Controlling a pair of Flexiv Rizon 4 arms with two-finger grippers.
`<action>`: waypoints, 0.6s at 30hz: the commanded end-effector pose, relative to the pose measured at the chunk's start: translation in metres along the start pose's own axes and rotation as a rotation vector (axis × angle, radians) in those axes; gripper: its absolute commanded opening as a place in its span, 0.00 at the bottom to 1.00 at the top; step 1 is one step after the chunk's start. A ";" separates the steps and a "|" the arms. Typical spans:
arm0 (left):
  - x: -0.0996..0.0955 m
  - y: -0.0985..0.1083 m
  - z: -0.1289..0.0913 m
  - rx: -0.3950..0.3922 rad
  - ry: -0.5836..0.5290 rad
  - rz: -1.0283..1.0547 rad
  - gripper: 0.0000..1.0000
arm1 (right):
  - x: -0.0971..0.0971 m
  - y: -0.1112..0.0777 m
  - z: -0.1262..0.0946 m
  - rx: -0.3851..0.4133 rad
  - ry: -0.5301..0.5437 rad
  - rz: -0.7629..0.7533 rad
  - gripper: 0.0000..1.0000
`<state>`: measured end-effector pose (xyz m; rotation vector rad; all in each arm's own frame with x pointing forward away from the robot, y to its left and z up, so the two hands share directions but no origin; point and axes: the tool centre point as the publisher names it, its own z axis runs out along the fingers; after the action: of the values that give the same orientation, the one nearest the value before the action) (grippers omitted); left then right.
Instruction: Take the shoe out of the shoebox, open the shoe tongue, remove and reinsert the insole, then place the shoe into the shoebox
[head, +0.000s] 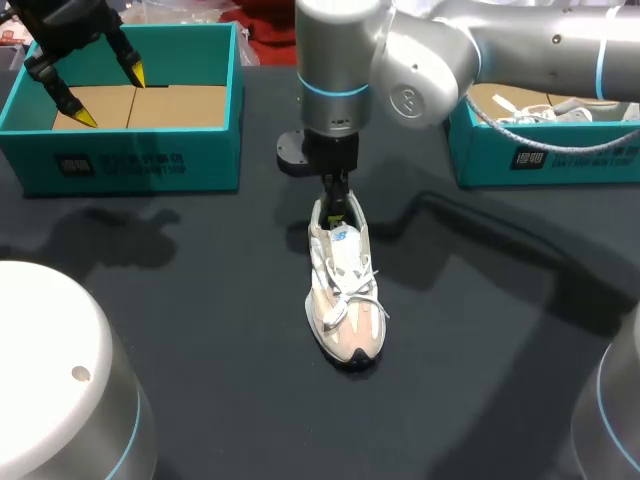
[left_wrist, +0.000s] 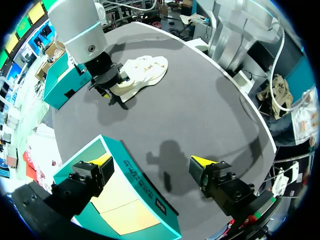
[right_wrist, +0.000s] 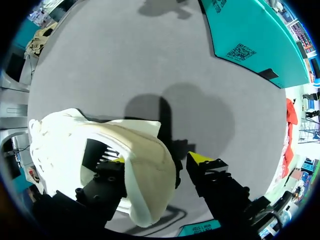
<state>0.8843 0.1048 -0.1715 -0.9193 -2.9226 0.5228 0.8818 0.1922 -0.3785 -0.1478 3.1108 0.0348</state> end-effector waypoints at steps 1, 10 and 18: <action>0.000 0.000 0.000 -0.003 0.001 0.001 1.00 | 0.000 0.000 0.006 -0.006 0.005 0.000 0.45; 0.000 0.000 0.000 -0.003 0.001 0.001 1.00 | 0.006 -0.001 0.000 -0.002 -0.004 0.013 0.00; 0.000 0.000 0.000 -0.003 0.001 0.001 1.00 | 0.014 -0.009 -0.031 0.037 -0.041 0.052 0.00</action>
<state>0.8843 0.1048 -0.1715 -0.9194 -2.9226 0.5227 0.8765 0.1874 -0.3696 -0.0705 3.0905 -0.0092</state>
